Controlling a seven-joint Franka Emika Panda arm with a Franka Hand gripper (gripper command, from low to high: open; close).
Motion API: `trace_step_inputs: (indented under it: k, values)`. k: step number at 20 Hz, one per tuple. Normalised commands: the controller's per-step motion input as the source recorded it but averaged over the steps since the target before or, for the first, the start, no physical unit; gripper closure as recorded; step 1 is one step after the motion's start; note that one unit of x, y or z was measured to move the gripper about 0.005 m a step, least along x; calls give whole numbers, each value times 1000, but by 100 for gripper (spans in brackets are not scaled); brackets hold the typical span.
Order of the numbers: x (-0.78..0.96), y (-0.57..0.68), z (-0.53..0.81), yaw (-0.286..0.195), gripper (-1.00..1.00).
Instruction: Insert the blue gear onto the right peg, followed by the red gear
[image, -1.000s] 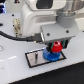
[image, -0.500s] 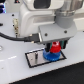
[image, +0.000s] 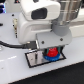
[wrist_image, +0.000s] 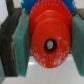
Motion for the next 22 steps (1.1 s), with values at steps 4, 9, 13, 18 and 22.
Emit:
trace_step_inputs:
  k: [4, 9, 13, 18, 22]
  values:
    - [19, -108, -362, 0, -100]
    - [0, -109, -117, 0, -100]
    - [-1, 216, 801, 0, -100]
    - [5, 265, 829, 0, -100]
    - [0, 0, 13, 0, -100]
